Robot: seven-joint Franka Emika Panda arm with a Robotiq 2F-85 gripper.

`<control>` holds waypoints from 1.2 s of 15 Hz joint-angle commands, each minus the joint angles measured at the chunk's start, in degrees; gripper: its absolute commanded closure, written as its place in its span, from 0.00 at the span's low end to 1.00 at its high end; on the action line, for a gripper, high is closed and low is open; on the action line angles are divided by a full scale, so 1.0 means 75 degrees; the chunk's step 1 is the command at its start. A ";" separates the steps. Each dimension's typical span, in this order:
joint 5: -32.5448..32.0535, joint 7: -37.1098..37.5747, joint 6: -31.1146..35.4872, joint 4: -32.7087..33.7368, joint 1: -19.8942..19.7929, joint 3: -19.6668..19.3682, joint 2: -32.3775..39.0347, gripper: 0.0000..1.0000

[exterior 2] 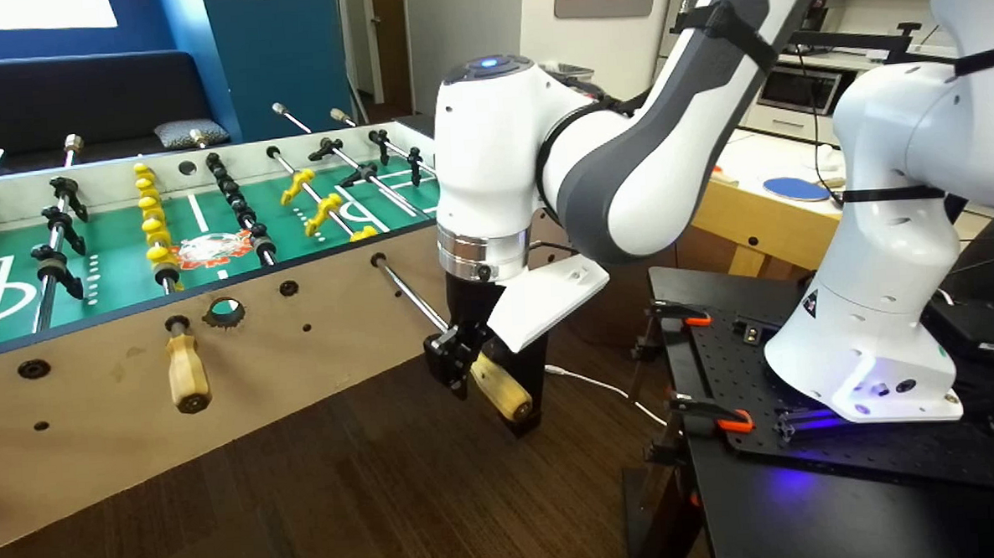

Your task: Pull the stick on the far right outwards

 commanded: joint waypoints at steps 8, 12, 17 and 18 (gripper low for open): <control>0.0130 -0.0977 -0.0900 -0.0780 -0.0612 0.0799 -0.3129 0.00; 0.0462 -0.2034 -0.1249 -0.0726 -0.1023 0.0699 -0.3589 0.00; 0.0833 -0.3119 -0.1730 -0.0616 -0.1417 0.0686 -0.3847 0.00; 0.0857 -0.3244 -0.1816 -0.0602 -0.1481 0.0696 -0.3881 0.00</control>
